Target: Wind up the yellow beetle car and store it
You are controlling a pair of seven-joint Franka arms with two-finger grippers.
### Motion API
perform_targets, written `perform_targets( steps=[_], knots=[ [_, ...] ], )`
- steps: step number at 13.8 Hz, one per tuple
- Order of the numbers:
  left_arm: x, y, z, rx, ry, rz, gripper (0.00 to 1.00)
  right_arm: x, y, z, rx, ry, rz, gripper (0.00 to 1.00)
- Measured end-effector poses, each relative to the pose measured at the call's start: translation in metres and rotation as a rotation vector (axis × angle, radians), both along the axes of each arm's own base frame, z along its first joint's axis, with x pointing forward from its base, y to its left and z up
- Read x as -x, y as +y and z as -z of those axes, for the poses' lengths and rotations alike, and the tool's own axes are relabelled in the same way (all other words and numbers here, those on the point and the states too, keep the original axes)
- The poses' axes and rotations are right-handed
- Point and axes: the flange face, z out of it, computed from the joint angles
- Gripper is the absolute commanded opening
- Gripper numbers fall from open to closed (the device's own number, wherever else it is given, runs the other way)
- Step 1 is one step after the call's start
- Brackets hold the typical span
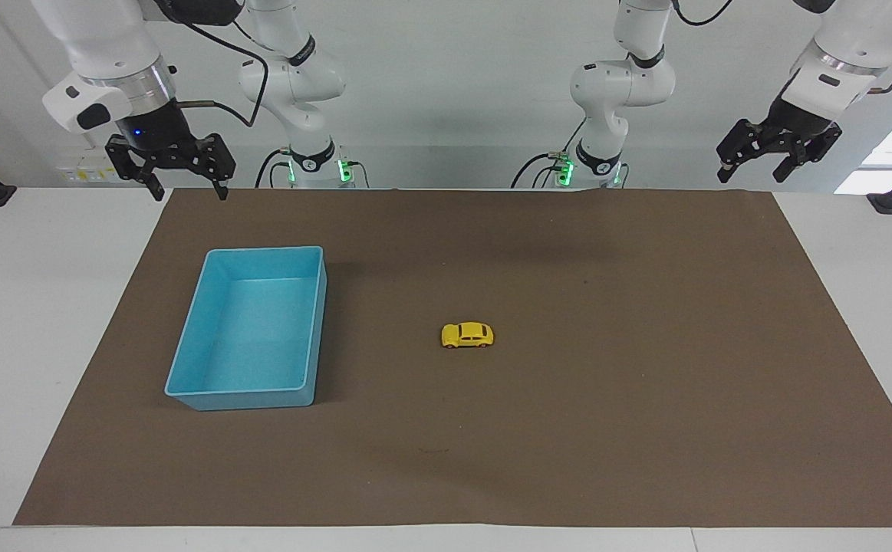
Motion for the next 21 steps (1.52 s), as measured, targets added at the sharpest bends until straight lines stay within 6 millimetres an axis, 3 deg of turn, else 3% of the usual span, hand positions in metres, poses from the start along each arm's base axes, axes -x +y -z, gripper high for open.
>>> perform_targets(
  steps=[5,10,15,18,21],
  knots=[
    [-0.002,-0.002,0.009,0.000,0.009,0.003,1.00,0.000,0.000,0.000,0.000,0.000,0.000,1.00],
    [-0.009,-0.011,0.033,-0.002,0.014,-0.014,1.00,0.000,0.000,0.000,0.000,0.000,0.000,1.00],
    [-0.022,-0.052,0.062,-0.003,-0.010,-0.143,1.00,0.000,-0.001,0.000,0.000,0.000,0.001,1.00],
    [-0.037,-0.084,0.080,0.006,-0.039,-0.308,1.00,0.000,-0.001,0.000,0.000,0.000,0.002,1.00],
    [-0.049,-0.098,0.094,0.019,-0.053,-0.508,1.00,0.000,-0.001,0.000,0.000,0.000,0.002,1.00]
  ],
)
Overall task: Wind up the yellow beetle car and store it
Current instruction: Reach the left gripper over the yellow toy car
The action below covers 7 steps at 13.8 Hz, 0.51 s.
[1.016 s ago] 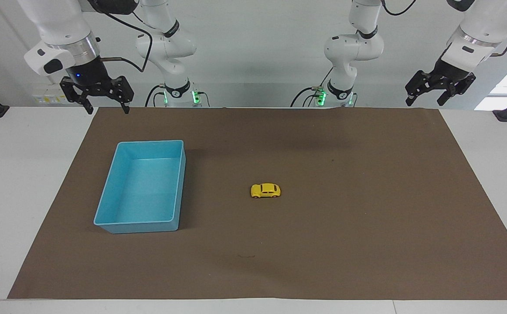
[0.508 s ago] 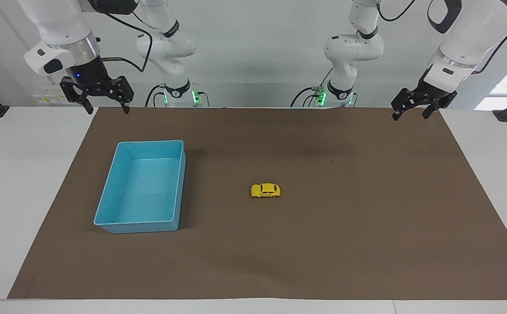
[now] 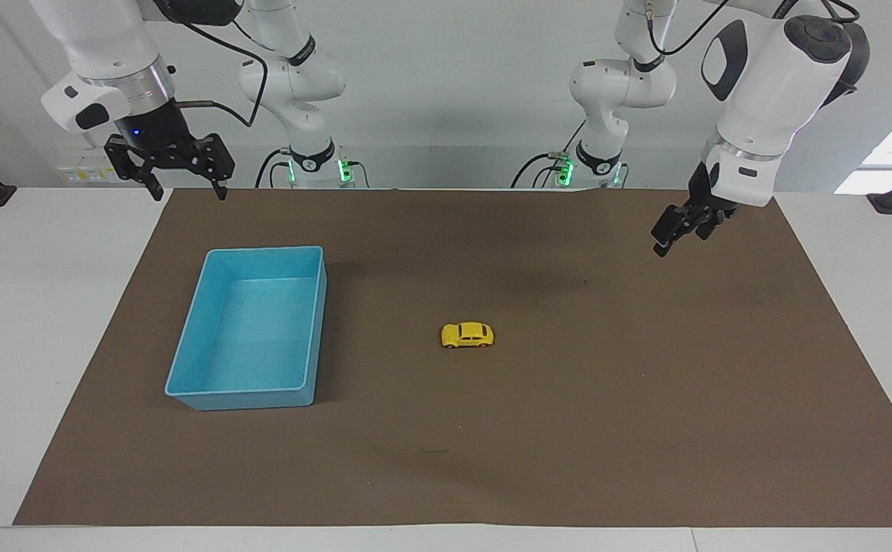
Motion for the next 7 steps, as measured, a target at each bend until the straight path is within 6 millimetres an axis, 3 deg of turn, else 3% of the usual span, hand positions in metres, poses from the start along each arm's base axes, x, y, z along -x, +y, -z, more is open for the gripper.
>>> perform_targets(
  steps=[4,7],
  knots=[
    [-0.009,-0.017,0.013,0.041,-0.001,-0.308,1.00,0.000,0.000,0.000,0.000,0.000,0.000,1.00],
    [-0.019,-0.041,0.028,0.078,-0.008,-0.571,1.00,0.000,0.000,0.000,0.000,0.000,0.000,1.00]
  ],
)
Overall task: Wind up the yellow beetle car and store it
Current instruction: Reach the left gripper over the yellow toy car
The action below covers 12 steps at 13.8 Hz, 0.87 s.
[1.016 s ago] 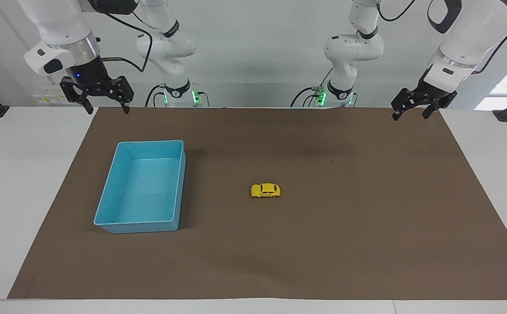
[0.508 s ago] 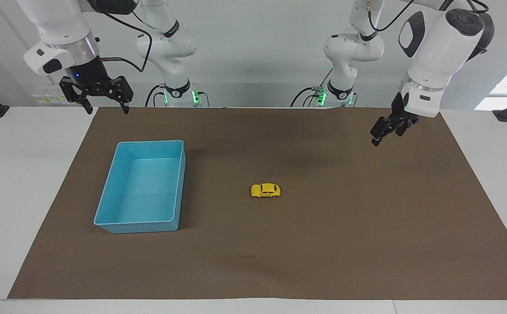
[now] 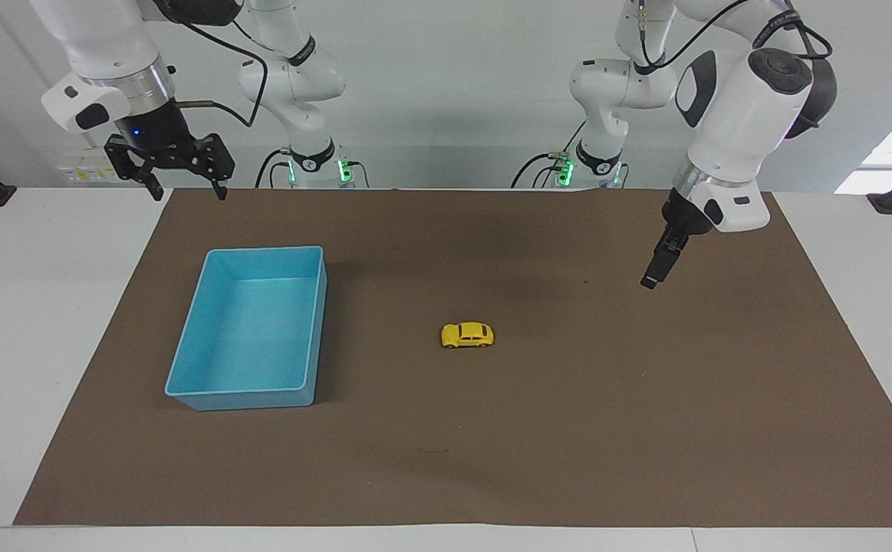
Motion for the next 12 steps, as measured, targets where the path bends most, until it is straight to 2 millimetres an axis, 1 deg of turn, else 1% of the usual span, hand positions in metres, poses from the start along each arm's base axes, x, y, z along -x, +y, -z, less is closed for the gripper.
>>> perform_targets(
  steps=[4,6,10,12],
  knots=[
    [-0.012,-0.028,0.023,0.055,-0.001,-0.358,1.00,0.000,0.000,0.000,0.000,0.000,0.000,1.00],
    [-0.017,-0.044,0.043,0.064,0.021,-0.468,1.00,0.000,0.000,0.000,0.000,0.000,0.000,1.00],
    [-0.022,-0.101,0.102,0.042,0.086,-0.541,1.00,0.000,0.000,0.000,0.000,0.000,0.000,1.00],
    [-0.026,-0.125,0.119,0.038,0.097,-0.538,1.00,0.000,0.000,0.000,0.000,0.000,0.000,1.00]
  ],
)
